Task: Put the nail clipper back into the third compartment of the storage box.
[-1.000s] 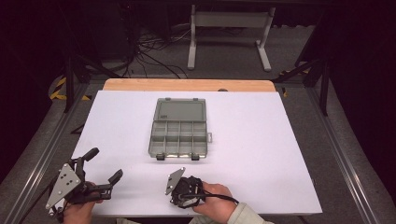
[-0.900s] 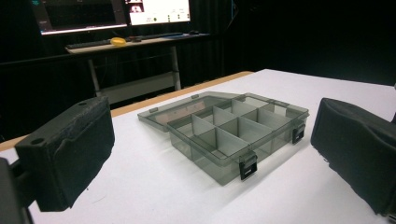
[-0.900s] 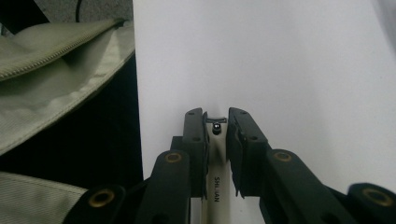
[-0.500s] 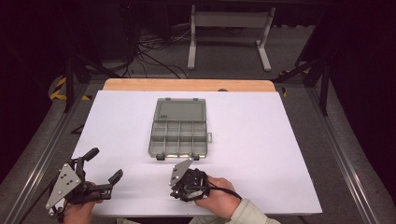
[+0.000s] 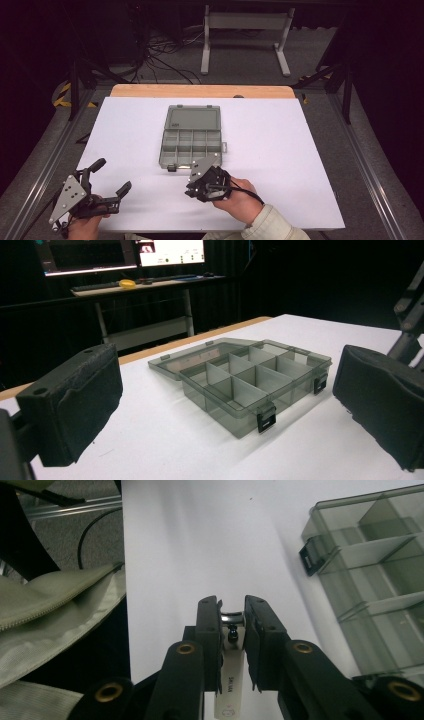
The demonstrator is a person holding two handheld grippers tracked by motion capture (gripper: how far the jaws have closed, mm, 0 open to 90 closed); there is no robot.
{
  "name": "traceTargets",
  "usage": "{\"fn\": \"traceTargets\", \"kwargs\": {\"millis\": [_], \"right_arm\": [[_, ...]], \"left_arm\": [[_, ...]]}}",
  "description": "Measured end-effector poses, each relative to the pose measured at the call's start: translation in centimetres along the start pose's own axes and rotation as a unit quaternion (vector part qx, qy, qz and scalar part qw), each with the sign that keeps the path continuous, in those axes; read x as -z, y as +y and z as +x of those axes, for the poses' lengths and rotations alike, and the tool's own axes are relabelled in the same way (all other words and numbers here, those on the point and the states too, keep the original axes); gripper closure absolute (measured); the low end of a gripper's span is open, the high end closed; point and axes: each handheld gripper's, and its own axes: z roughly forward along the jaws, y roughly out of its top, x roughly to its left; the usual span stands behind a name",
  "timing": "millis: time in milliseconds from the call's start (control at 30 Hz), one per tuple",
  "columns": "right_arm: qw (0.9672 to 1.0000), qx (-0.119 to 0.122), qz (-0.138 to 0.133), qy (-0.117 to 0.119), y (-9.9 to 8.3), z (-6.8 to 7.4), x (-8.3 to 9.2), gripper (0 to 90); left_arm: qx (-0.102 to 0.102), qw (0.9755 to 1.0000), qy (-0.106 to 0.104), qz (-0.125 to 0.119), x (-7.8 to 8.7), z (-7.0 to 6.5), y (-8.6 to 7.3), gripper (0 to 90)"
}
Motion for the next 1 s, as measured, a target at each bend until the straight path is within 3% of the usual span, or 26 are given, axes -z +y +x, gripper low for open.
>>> {"fn": "traceTargets", "kwargs": {"millis": [500,1000], "right_arm": [[0.9988,-0.010,-0.038,-0.031,1.3,-2.2,2.6,78.5],[0.9976,-0.025,-0.043,-0.049,2.5,-4.6,3.4,78.5]], "left_arm": [[-0.001,1.0000,-0.001,0.001,0.0,0.0,0.0,0.5],[-0.001,1.0000,-0.001,0.002,0.0,0.0,0.0,0.5]]}}
